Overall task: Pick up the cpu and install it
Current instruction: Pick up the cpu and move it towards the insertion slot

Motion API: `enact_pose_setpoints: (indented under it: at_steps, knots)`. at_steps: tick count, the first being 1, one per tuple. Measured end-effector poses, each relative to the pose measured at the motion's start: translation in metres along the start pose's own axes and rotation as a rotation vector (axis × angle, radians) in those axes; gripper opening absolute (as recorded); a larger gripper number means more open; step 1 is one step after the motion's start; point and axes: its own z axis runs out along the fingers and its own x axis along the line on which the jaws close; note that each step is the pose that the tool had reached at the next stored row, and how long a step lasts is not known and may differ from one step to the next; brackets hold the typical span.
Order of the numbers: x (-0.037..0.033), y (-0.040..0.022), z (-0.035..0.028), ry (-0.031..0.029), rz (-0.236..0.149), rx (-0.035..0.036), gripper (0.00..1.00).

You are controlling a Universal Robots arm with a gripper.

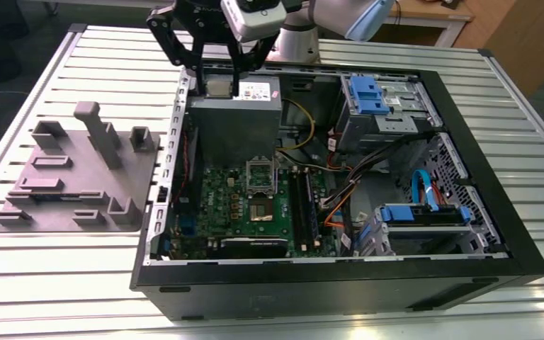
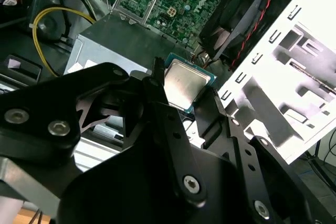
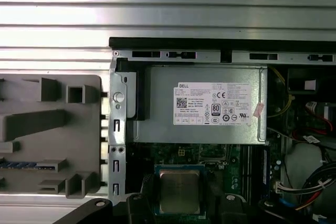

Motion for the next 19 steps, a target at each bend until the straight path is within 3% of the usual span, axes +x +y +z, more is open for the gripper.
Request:
enact_pose_setpoints:
  at_steps: [7,19]
  knots:
    - [-0.0013,-0.0090,0.0000,0.0000,0.000,0.0000,0.47]
    - [-0.0134,-0.0091,0.0000,-0.0001,0.000,0.0001,0.47]
